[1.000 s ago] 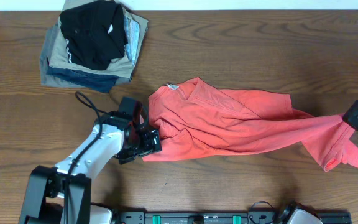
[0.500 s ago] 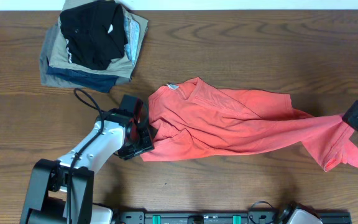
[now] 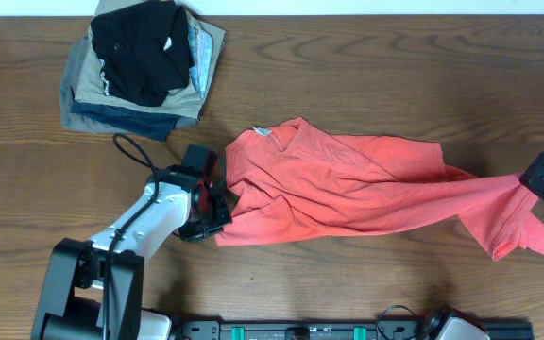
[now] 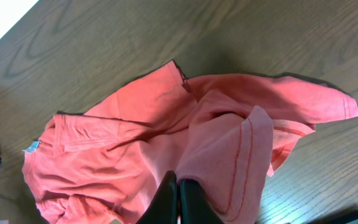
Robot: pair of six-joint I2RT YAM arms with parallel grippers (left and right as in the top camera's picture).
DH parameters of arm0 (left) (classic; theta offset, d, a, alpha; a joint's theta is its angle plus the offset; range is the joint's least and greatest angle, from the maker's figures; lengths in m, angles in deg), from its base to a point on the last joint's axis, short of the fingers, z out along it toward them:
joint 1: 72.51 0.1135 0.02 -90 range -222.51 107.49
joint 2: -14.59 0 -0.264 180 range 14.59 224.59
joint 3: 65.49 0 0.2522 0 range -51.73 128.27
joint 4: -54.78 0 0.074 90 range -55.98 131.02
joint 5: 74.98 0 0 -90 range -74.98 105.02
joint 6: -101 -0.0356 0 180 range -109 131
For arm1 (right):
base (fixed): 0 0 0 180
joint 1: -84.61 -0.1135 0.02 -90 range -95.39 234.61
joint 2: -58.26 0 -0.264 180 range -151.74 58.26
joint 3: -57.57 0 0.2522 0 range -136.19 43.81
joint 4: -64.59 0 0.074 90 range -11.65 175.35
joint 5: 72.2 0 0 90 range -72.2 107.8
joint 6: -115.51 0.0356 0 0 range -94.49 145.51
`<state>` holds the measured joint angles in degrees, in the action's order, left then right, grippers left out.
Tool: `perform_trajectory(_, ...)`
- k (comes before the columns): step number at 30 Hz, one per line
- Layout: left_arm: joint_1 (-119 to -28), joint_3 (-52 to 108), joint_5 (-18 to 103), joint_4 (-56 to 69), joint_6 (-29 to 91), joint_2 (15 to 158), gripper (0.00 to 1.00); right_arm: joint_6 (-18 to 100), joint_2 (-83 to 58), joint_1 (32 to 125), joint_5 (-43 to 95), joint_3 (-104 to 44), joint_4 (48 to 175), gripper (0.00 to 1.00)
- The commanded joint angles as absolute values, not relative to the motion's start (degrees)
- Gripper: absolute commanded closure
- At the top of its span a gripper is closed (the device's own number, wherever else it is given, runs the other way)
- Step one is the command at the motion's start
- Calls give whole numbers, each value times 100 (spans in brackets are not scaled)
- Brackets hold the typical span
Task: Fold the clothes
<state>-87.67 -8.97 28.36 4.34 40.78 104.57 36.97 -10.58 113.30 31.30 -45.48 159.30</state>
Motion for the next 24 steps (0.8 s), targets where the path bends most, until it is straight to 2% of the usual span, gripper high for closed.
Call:
perform_trajectory(1,-8769,-857,2779,147,4039,10105,94,3614,-1034,11315,3174,-4644,15893,99)
perform_trajectory(14,-8769,666,2711,-1603,3761,7041,94,3614,-1032,11315,3178,-4647,15792,99)
perform_trajectory(24,-8769,3035,2016,-2757,3764,5974,94,3610,-877,11315,3180,-5136,16057,99)
